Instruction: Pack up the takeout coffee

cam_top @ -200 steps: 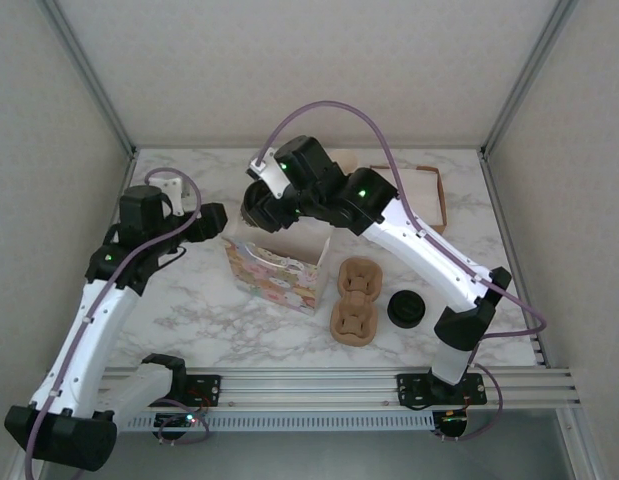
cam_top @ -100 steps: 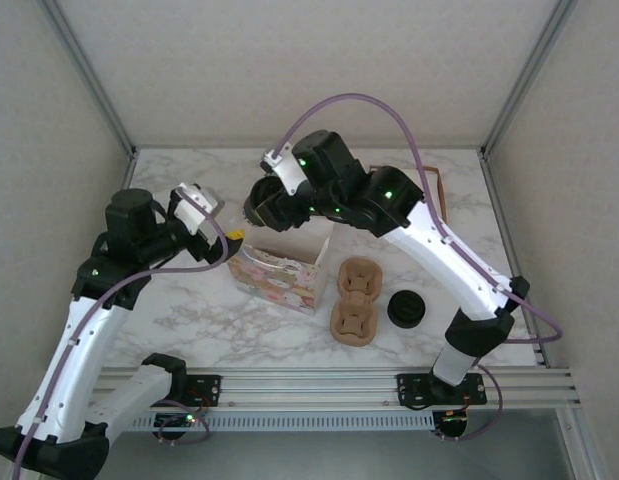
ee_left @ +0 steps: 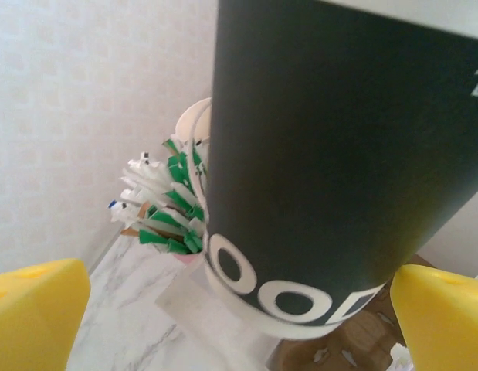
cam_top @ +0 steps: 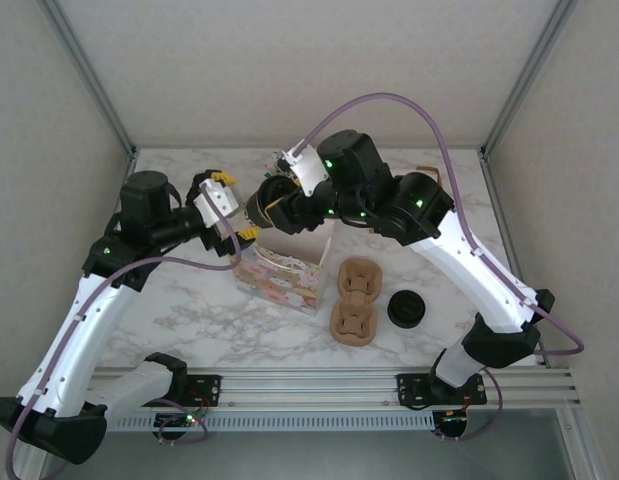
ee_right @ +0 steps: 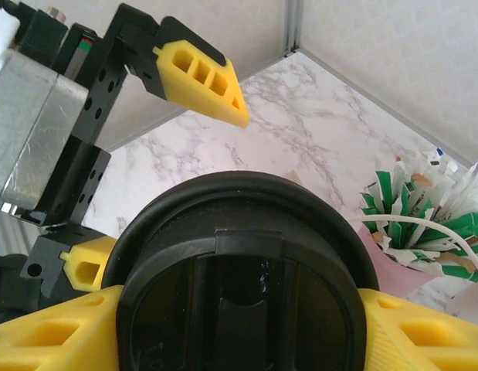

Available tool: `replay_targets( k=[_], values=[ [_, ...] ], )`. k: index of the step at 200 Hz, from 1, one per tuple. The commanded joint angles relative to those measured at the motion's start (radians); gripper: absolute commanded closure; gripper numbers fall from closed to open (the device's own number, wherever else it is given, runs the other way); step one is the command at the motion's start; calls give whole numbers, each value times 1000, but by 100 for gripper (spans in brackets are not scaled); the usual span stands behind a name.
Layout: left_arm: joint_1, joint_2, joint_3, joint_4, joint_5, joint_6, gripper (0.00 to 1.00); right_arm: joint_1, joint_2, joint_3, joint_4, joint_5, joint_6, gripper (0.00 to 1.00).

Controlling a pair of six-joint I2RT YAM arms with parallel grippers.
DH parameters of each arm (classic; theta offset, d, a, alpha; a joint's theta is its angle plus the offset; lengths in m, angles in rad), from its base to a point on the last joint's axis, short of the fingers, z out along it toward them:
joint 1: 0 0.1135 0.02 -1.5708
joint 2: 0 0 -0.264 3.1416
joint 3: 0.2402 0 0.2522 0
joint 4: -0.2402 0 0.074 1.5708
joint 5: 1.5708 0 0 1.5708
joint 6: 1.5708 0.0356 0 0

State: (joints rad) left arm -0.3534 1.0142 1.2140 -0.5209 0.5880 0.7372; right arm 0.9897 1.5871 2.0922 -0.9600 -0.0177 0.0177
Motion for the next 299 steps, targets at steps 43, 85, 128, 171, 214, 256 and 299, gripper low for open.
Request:
replay_targets(
  k=[43, 85, 128, 171, 214, 256, 299],
  values=[
    [-27, 8, 20, 43, 128, 6, 0, 12, -13, 0, 85, -81, 30, 46],
    [-27, 11, 5, 43, 111, 14, 8, 11, -13, -3, 110, -120, 48, 46],
    [-27, 10, -5, 60, 117, -7, 23, 12, -10, -6, 123, -134, 57, 46],
    [-27, -7, -18, 112, 115, -74, 38, 11, -6, -9, 125, -99, 62, 40],
    [-27, -25, -44, 135, 112, -106, 46, 11, -17, -7, 141, -74, 85, 11],
    [-27, -23, -58, 174, 70, -221, 49, 11, -35, 35, 105, 102, 262, 5],
    [-28, -17, -72, 234, 99, -335, 49, 12, -17, 84, 72, 60, 446, 9]
  ],
)
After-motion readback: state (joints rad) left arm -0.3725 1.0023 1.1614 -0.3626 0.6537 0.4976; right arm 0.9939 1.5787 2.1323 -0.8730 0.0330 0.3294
